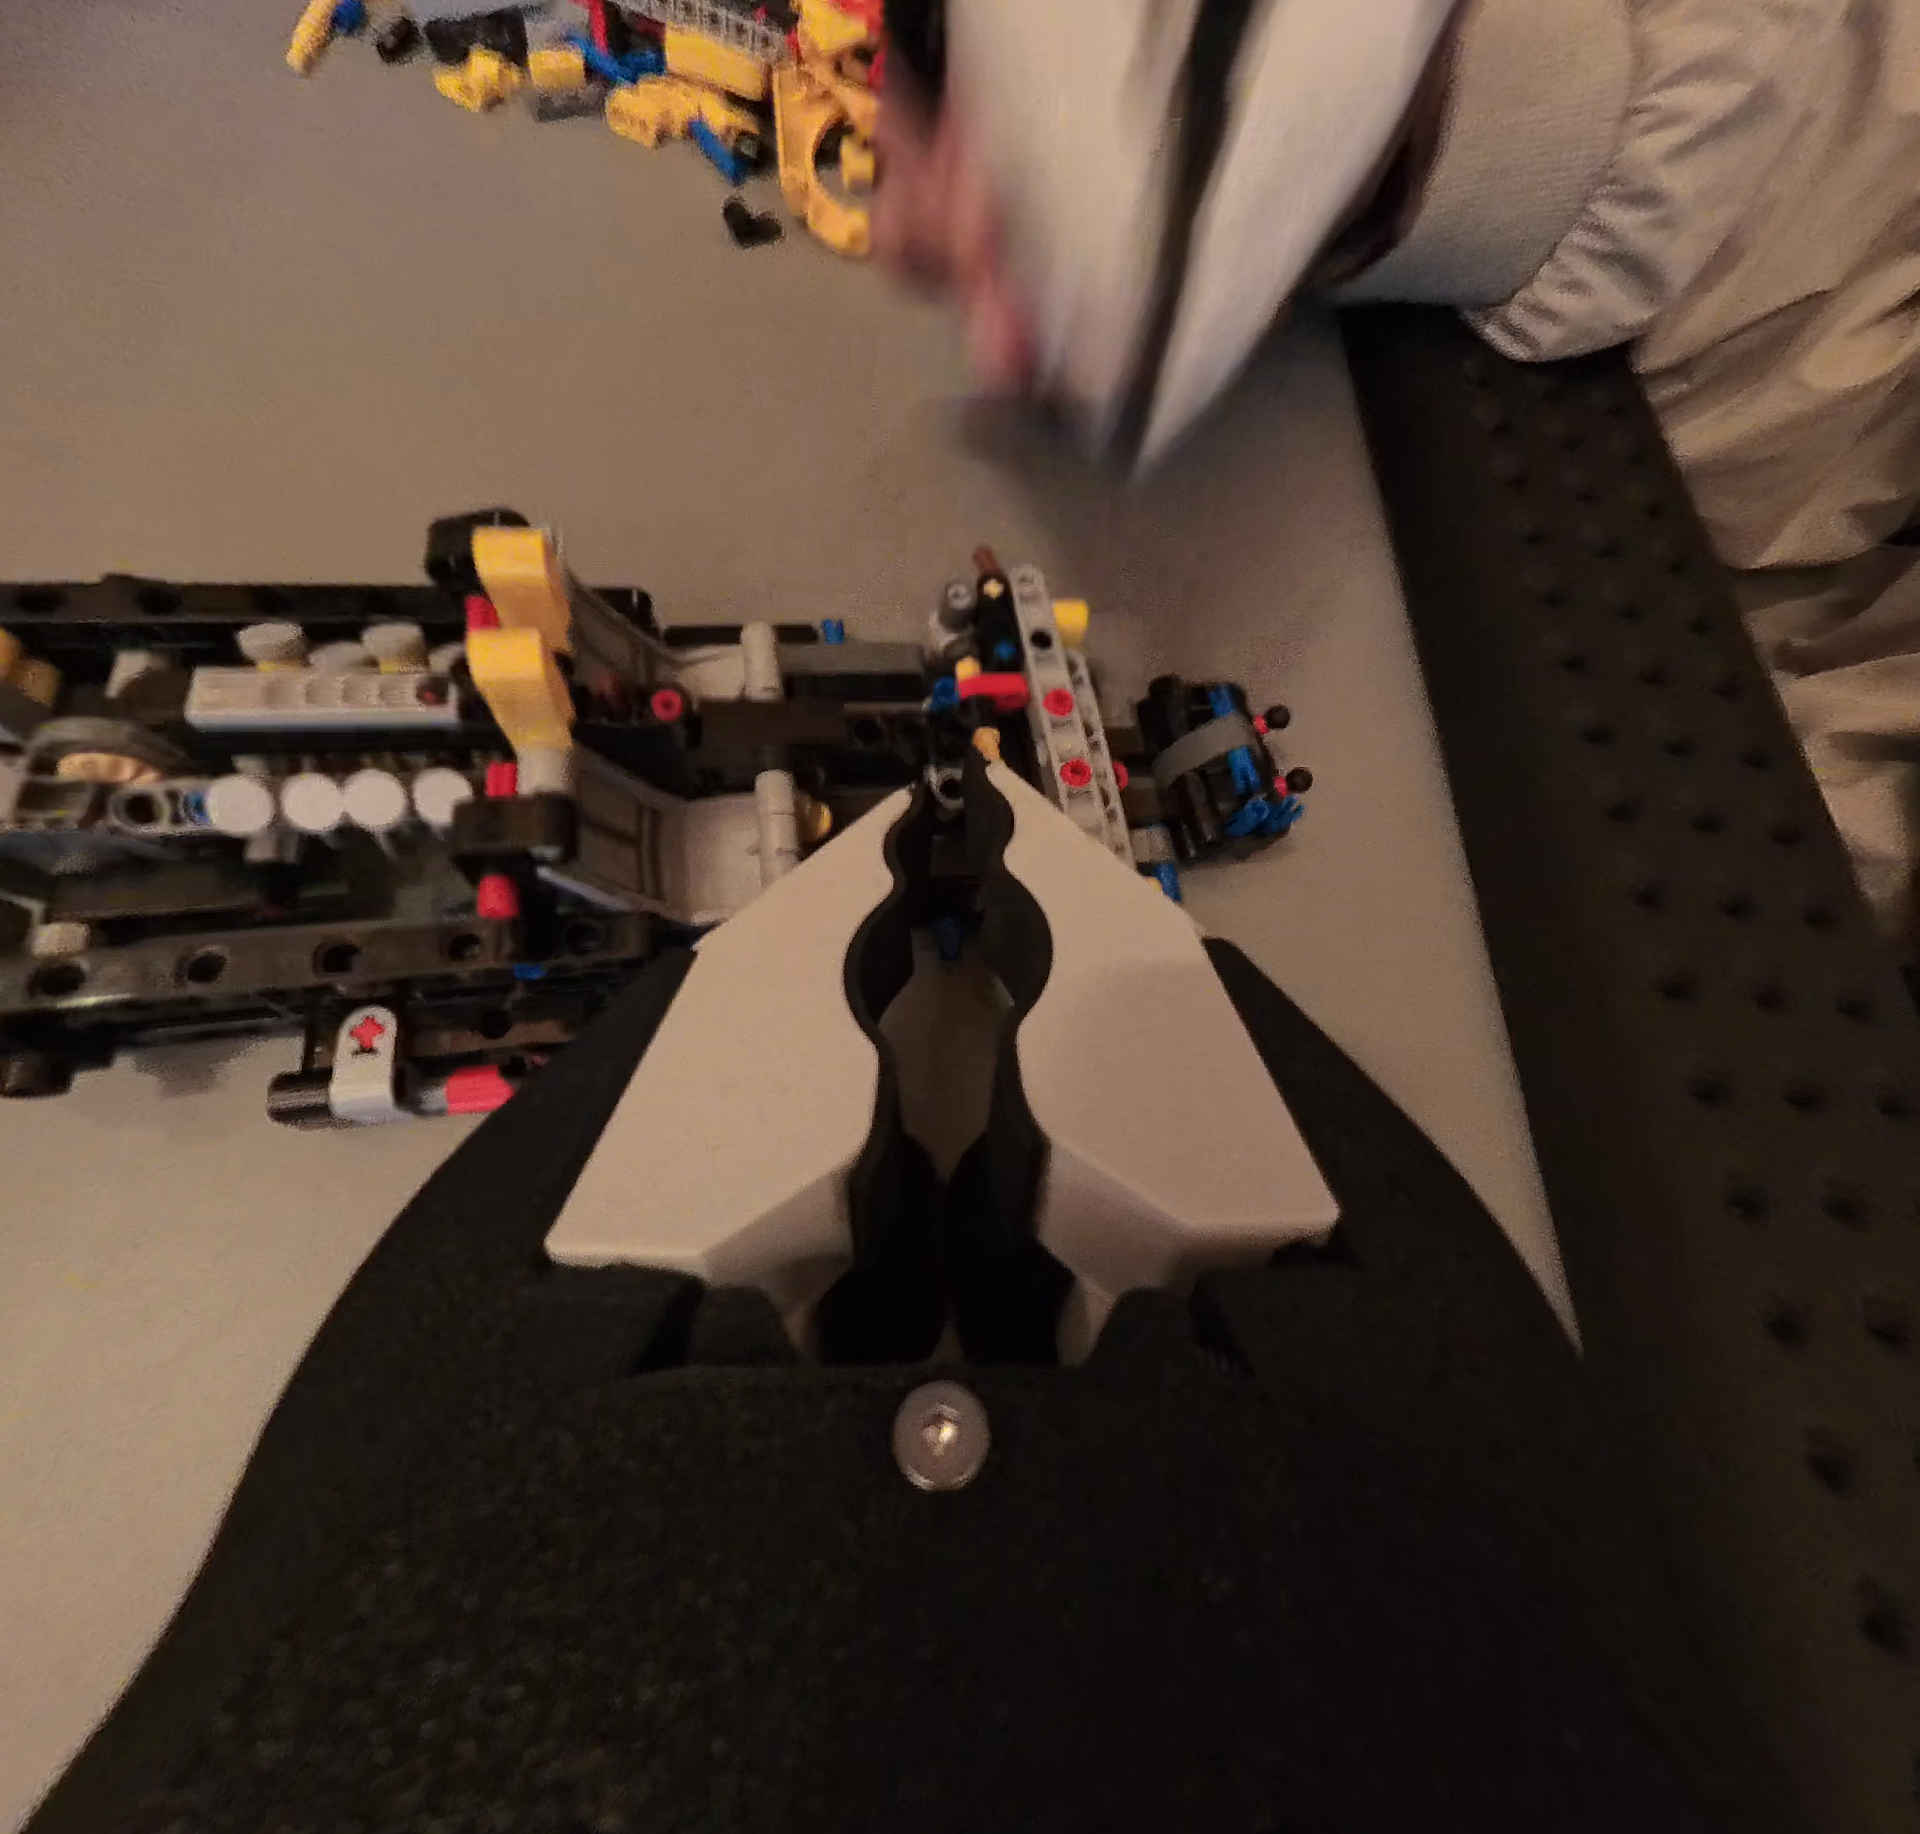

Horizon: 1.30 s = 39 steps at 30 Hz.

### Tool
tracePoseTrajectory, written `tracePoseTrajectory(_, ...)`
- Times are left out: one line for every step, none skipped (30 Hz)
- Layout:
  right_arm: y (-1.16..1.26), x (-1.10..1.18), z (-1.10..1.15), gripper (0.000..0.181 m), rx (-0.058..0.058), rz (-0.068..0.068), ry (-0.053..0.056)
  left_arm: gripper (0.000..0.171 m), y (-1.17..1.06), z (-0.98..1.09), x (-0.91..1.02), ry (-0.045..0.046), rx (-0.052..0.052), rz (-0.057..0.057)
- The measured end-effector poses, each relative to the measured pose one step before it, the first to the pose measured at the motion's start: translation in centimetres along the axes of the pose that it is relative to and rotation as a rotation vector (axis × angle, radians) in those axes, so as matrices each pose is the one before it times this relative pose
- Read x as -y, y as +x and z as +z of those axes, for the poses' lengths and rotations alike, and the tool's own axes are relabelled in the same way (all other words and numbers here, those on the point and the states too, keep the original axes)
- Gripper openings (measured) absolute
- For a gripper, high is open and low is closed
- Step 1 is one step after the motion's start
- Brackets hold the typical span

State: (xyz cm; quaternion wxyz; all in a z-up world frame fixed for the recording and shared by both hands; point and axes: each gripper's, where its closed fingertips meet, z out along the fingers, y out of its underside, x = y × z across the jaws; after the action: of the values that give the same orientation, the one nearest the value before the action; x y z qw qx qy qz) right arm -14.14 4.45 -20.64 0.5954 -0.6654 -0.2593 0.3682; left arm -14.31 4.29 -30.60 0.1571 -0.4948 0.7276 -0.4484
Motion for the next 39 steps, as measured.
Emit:
tracePoseTrajectory(1.003,2.460,-1.505,0.000,-0.0484,-0.0007,0.0688,0.007,-0.003,0.007,0.057,0.00193,-0.0024,-0.0064)
tracePoseTrajectory(1.744,-0.272,-1.130,0.000,-0.1224,-0.1172,-0.0711,0.008,0.005,0.002,0.009,0.00210,0.0001,-0.0012)
tracePoseTrajectory(0.648,-0.316,-0.845,0.000,-0.0423,-0.0180,-0.0340,0.008,0.006,0.005,0.009,0.00059,0.0015,0.0027)
tracePoseTrajectory(-0.319,0.609,-0.766,0.000,0.0343,0.0740,0.0483,0.008,-0.001,-0.009,0.010,0.00061,-0.0023,-0.0009)
tracePoseTrajectory(0.006,-0.635,-0.277,0.000,-0.0029,0.0333,-0.0243,0.008,0.011,0.007,0.027,-0.00010,-0.0097,-0.0065)
tracePoseTrajectory(0.051,-1.194,0.109,0.000,-0.0278,-0.0310,-0.0576,0.008,0.007,0.001,0.023,-0.00054,-0.0155,-0.0129)
tracePoseTrajectory(-0.302,-0.954,0.418,0.000,-0.0071,-0.0263,-0.0464,0.008,0.007,0.007,0.023,-0.00072,-0.0149,-0.0149)
tracePoseTrajectory(-0.263,-0.949,0.634,0.000,0.0054,-0.0084,-0.0496,0.008,0.001,-0.003,0.033,0.00038,-0.0080,-0.0077)
tracePoseTrajectory(0.098,-0.888,0.627,0.000,-0.0012,0.0053,-0.0511,0.008,0.008,-0.005,0.020,0.00211,0.0000,0.0025)
tracePoseTrajectory(0.121,-0.702,0.444,0.000,0.0074,0.0073,-0.0445,0.008,0.005,-0.010,0.021,0.00286,0.0039,0.0064)
tracePoseTrajectory(0.188,-0.384,0.257,0.000,0.0075,0.0123,-0.0246,0.008,-0.003,-0.012,0.008,0.00237,0.0031,0.0021)
tracePoseTrajectory(0.401,-0.170,0.110,0.000,-0.0084,0.0184,-0.0094,0.008,0.009,-0.019,0.007,0.00200,0.0012,0.0014)
tracePoseTrajectory(0.463,-0.101,0.015,0.002,-0.0131,0.0204,-0.0021,0.008,0.013,-0.046,-0.009,0.00136,-0.0011,0.0023)
tracePoseTrajectory(0.229,-0.219,-0.012,0.005,0.0011,0.0187,-0.0051,0.008,0.040,-0.056,-0.021,0.00115,-0.0052,-0.0026)
tracePoseTrajectory(0.207,-0.338,-0.028,0.006,0.0006,0.0177,-0.0142,0.007,0.028,-0.062,-0.019,0.00150,-0.0075,-0.0075)
tracePoseTrajectory(0.420,-0.413,-0.028,0.007,-0.0170,0.0147,-0.0185,0.007,-0.002,-0.045,-0.011,0.00153,-0.0053,-0.0059)
tracePoseTrajectory(0.375,-0.383,-0.049,0.009,-0.0167,0.0066,-0.0165,0.007,0.006,-0.018,0.011,0.00172,-0.0015,-0.0002)
tracePoseTrajectory(0.223,-0.307,-0.069,0.009,-0.0114,0.0008,-0.0136,0.007,0.006,-0.032,0.003,0.00193,0.0007,0.0056)
tracePoseTrajectory(0.148,-0.177,-0.072,0.009,-0.0095,-0.0012,-0.0084,0.007,0.034,-0.071,-0.022,0.00149,-0.0020,0.0056)
tracePoseTrajectory(0.143,-0.122,-0.048,0.009,-0.0105,0.0007,-0.0041,0.007,0.030,-0.109,-0.039,0.00121,-0.0088,-0.0043)
tracePoseTrajectory(0.105,-0.204,0.003,0.010,-0.0065,0.0034,-0.0095,0.007,-0.003,-0.136,-0.051,0.00121,-0.0130,-0.0161)
tracePoseTrajectory(-0.078,-0.283,0.053,0.011,0.0045,0.0030,-0.0157,0.007,-0.003,-0.197,-0.053,0.00356,-0.0136,-0.0212)
tracePoseTrajectory(-0.176,-0.274,0.102,0.011,0.0078,-0.0003,-0.0136,0.007,0.211,-0.320,0.106,0.01686,-0.0220,-0.0151)
tracePoseTrajectory(-0.268,-0.301,0.157,0.011,0.0105,-0.0041,-0.0131,0.011,0.436,-0.555,0.461,0.04581,-0.0348,-0.0099)
tracePoseTrajectory(-0.351,-0.411,0.245,0.012,0.0131,-0.0050,-0.0200,0.011,0.280,-0.815,0.792,0.07343,-0.0221,-0.0144)
tracePoseTrajectory(-0.353,-0.481,0.286,0.012,0.0101,-0.0100,-0.0282,0.011,-0.057,-0.946,0.815,0.07267,0.0070,-0.0069)
tracePoseTrajectory(-0.468,-0.523,0.303,0.012,0.0136,-0.0187,-0.0310,0.011,-0.168,-0.900,0.537,0.04483,0.0238,0.0166)
tracePoseTrajectory(-0.737,-0.484,0.344,0.013,0.0286,-0.0258,-0.0302,0.013,-0.211,-0.777,0.205,0.01448,0.0328,0.0356)
tracePoseTrajectory(-0.712,-0.323,0.343,0.014,0.0257,-0.0265,-0.0218,0.015,-0.144,-0.589,-0.089,-0.00853,0.0334,0.0417)
tracePoseTrajectory(-0.623,-0.211,0.288,0.017,0.0213,-0.0257,-0.0154,0.015,0.067,-0.374,-0.348,-0.02221,0.0239,0.0380)
tracePoseTrajectory(-0.553,-0.203,0.184,0.017,0.0202,-0.0208,-0.0135,0.016,0.343,-0.166,-0.587,-0.03154,0.0093,0.0291)
tracePoseTrajectory(-0.199,-0.044,0.025,0.015,0.0024,-0.0164,-0.0029,0.017,0.515,-0.014,-0.764,-0.04049,0.0016,0.0212)
tracePoseTrajectory(-0.206,-0.026,-0.085,0.017,0.0074,-0.0169,-0.0004,0.017,0.504,0.071,-0.899,-0.04695,0.0031,0.0165)
tracePoseTrajectory(-0.164,0.010,-0.115,0.017,0.0091,-0.0079,0.0021,0.017,0.518,0.148,-1.081,-0.05840,0.0005,0.0174)
tracePoseTrajectory(0.046,0.060,-0.129,0.017,0.0009,0.0022,0.0060,0.018,0.305,0.135,-1.045,-0.06215,0.0095,0.0196)
tracePoseTrajectory(-0.019,0.044,-0.162,0.019,0.0093,0.0086,0.0049,0.019,0.094,0.082,-0.649,-0.04095,0.0201,0.0184)
tracePoseTrajectory(-0.060,0.092,-0.238,0.020,0.0142,0.0150,0.0099,0.020,0.173,0.066,-0.308,-0.02105,0.0111,0.0193)
tracePoseTrajectory(0.002,0.069,-0.231,0.020,0.0119,0.0182,0.0101,0.019,0.165,0.122,-0.169,-0.01440,0.0049,0.0177)
tracePoseTrajectory(0.052,-0.162,-0.128,0.021,0.0090,0.0173,-0.0037,0.019,0.042,0.193,-0.106,-0.01089,0.0045,0.0094)
